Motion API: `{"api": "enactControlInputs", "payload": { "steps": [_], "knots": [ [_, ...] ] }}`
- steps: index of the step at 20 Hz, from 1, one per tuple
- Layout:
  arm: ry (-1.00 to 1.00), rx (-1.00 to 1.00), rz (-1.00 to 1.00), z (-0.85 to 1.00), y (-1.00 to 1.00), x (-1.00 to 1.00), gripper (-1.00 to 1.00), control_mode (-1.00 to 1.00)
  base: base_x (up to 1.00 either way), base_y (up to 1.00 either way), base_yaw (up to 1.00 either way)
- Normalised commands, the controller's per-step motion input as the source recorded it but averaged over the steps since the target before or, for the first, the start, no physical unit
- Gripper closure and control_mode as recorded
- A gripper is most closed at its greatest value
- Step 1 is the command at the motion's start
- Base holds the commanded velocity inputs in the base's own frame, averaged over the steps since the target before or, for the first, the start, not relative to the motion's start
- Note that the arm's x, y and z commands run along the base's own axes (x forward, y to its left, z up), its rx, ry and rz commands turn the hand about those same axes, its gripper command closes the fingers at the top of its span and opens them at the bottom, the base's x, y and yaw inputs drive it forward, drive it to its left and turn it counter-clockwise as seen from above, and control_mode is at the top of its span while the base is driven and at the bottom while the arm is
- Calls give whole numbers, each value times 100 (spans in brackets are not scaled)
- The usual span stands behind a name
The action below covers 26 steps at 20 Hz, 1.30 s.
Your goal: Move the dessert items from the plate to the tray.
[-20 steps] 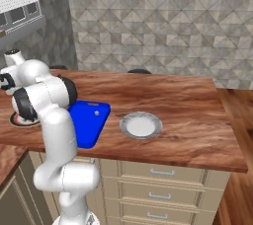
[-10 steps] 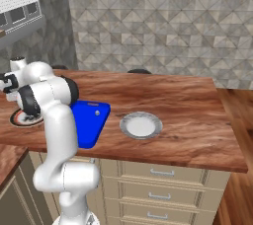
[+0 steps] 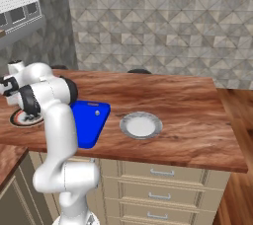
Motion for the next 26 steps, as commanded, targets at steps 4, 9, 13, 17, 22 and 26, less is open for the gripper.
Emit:
{"api": "enactControlInputs", "payload": {
  "steps": [4, 9, 13, 17, 22, 26],
  "knots": [
    [0, -3, 0, -20, 3, 0, -100, -100, 0, 0, 0],
    [-1, -4, 0, -19, 4, 12, -100, -100, 0, 0, 0],
    [0, -3, 0, -24, 0, 16, -100, -100, 0, 0, 0],
    [0, -4, 0, -38, 1, 8, -100, -100, 0, 0, 0],
    [0, -2, 0, -31, 6, 5, -100, -100, 0, 0, 0],
    [0, 0, 0, -7, 6, 1, -100, -100, 0, 0, 0]
  ]
}}
